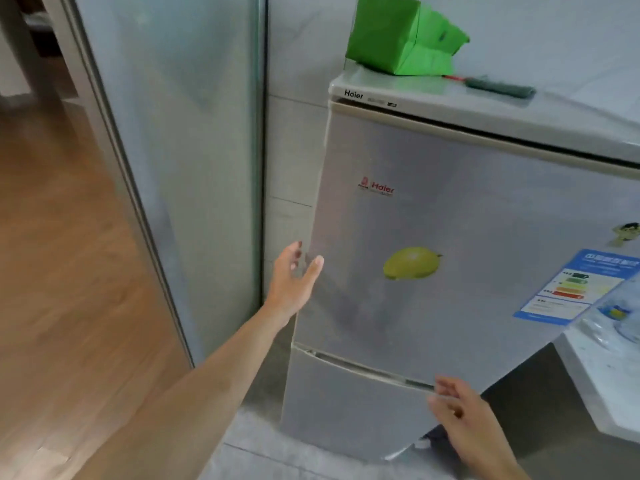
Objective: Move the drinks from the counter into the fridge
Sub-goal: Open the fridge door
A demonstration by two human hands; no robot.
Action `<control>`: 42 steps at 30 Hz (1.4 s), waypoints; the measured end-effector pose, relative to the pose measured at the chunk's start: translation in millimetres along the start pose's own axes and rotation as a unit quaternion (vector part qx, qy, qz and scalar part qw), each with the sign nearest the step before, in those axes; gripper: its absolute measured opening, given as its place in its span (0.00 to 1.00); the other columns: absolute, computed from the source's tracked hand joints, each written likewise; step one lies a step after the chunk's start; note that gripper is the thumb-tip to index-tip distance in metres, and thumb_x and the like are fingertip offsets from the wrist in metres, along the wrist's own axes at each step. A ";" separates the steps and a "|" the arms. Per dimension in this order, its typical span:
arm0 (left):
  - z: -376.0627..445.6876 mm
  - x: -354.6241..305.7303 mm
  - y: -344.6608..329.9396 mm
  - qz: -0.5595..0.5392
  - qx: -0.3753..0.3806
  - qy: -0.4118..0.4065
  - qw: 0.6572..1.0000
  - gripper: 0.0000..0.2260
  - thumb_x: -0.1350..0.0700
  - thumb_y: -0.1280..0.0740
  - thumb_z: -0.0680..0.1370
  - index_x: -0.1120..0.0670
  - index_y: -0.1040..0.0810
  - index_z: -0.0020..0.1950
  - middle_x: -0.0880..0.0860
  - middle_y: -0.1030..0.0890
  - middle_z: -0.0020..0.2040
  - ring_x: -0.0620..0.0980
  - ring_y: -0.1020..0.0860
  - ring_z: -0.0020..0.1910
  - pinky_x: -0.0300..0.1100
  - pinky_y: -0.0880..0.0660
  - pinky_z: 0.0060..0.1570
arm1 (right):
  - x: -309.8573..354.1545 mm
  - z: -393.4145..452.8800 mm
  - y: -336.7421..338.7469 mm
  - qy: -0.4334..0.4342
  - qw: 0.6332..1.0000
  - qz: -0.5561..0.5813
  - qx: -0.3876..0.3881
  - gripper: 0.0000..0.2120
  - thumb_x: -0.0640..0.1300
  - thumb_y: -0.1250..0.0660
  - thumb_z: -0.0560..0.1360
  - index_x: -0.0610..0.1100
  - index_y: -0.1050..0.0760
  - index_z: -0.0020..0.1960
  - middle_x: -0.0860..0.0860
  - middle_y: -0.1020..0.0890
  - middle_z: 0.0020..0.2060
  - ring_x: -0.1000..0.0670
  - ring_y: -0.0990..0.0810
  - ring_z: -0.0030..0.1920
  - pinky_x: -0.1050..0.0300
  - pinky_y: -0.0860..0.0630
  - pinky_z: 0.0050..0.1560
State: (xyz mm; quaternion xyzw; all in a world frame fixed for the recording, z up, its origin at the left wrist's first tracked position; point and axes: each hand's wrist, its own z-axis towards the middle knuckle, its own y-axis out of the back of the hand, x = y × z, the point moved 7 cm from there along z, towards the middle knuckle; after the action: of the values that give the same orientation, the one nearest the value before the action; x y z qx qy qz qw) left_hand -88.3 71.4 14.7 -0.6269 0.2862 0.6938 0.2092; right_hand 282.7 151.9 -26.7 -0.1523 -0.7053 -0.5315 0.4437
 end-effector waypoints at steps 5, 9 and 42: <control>38.3 6.0 -14.0 -0.062 0.025 -0.011 0.998 0.14 0.49 0.33 0.80 0.52 0.28 0.63 0.43 0.20 0.48 0.28 0.22 0.39 0.23 0.29 0.37 | 79.5 67.3 -7.5 0.022 0.996 -0.050 -0.073 0.19 0.48 0.29 0.76 0.54 0.29 0.65 0.57 0.25 0.58 0.54 0.24 0.56 0.57 0.26 0.53; 48.3 13.1 -16.4 -0.049 0.032 -0.004 0.998 0.13 0.45 0.34 0.79 0.50 0.28 0.60 0.44 0.20 0.46 0.31 0.23 0.36 0.24 0.30 0.34 | 107.9 84.1 -14.7 0.051 0.988 -0.069 -0.127 0.21 0.47 0.28 0.75 0.50 0.28 0.66 0.54 0.26 0.57 0.54 0.25 0.55 0.58 0.28 0.54; -534.6 -13.1 -191.2 0.091 0.261 -0.104 0.955 0.27 0.63 0.29 0.74 0.35 0.27 0.64 0.35 0.24 0.58 0.43 0.20 0.51 0.34 0.23 0.42 | -93.7 -327.4 135.8 0.062 0.963 0.160 -0.206 0.39 0.62 0.28 0.66 0.56 0.38 0.72 0.64 0.31 0.64 0.63 0.29 0.64 0.72 0.30 0.59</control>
State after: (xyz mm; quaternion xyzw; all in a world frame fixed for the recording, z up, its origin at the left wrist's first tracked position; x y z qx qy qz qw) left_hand 438.5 -137.1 -25.0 -0.4460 0.4892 0.6728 0.3302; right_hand 580.3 -60.9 -3.5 -0.3182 -0.5181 -0.5959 0.5246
